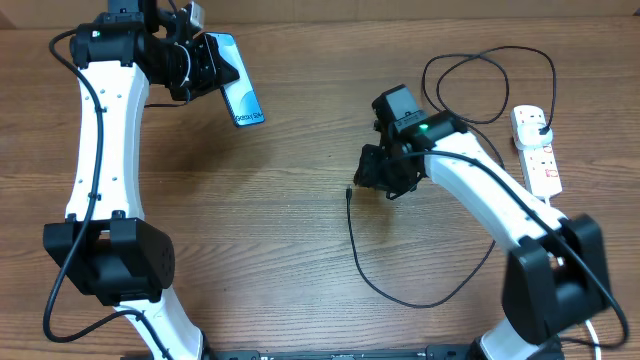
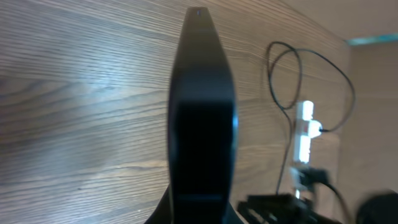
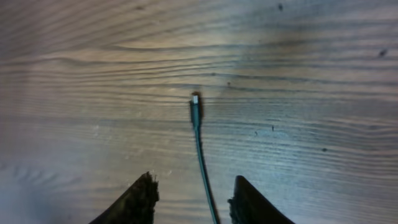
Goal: Plug charger to phone and switch on socket
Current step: 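Release the right gripper and move it over the black cable plug, then lower the right gripper and close it on the USB-C plug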
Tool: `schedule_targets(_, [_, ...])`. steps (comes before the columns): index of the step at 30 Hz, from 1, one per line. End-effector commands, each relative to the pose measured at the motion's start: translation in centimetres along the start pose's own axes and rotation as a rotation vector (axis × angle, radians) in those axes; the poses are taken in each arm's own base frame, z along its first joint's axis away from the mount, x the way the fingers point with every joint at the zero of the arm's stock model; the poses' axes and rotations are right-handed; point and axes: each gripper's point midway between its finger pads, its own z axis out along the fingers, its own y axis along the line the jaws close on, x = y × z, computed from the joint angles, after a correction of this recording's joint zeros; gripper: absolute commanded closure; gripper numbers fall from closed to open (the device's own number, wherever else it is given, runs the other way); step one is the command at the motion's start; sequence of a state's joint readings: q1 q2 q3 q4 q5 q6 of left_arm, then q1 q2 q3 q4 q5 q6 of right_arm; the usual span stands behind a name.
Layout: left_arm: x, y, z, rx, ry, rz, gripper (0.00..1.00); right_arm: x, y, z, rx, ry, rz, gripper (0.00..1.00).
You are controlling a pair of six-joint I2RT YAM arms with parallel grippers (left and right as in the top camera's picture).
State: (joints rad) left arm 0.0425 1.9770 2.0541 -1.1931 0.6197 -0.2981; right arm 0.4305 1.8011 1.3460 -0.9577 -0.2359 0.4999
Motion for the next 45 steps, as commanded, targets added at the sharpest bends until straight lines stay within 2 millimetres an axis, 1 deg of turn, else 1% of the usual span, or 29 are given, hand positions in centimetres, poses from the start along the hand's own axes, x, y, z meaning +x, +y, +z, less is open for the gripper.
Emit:
schedule_targets(1, [0.7,-2.6,-0.9,0.15,0.034,0.053,0.96,0.2,-0.7,2.5,0.026,0.051,0.01,0.68])
schedule_targets(7, [1.2,-2.8,-0.9,0.163,0.053,0.043,0.96,-0.2,-0.9,4.6,0.035,0.066,0.013,0.66])
schedule_targets(14, [1.1,-2.5,-0.8,0.145,0.049,0.043,0.96,0.2,0.2,6.3,0.053,0.057,-0.04,0.66])
schedule_targets(17, [1.2,-2.5,-0.9,0.146,0.052,0.04,0.96,0.3,-0.6,7.0,0.138,0.03,0.001,0.65])
schedule_targets(18, [1.2,-2.5,-0.9,0.147,0.052,0.04,0.96,0.7,-0.5,7.6,0.145,0.042,-0.008,0.65])
schedule_targets(19, [1.2,-2.5,-0.9,0.147,0.052,0.04,0.96,0.8,-0.5,7.9,0.149,0.048,-0.01,0.66])
schedule_targets(25, [1.2,-2.5,-0.9,0.147,0.051,0.041,0.96,1.6,-0.2,8.4,0.15,0.072,-0.022,0.67])
schedule_targets(29, [1.2,-2.5,-0.8,0.147,0.052,0.041,0.96,1.3,0.0,8.7,0.144,0.059,-0.03,0.72])
schedule_targets(33, [1.2,-2.5,-0.8,0.147,0.053,0.04,0.96,1.3,-0.1,9.1,0.148,0.064,-0.024,0.79])
schedule_targets(42, [1.1,-2.5,-0.9,0.147,0.051,0.04,0.96,1.8,-0.4,9.5,0.157,0.088,-0.015,0.8])
schedule_targets(45, [1.2,-2.5,-0.9,0.148,0.051,0.039,0.96,1.8,-0.4,9.5,0.157,0.088,-0.015,0.85])
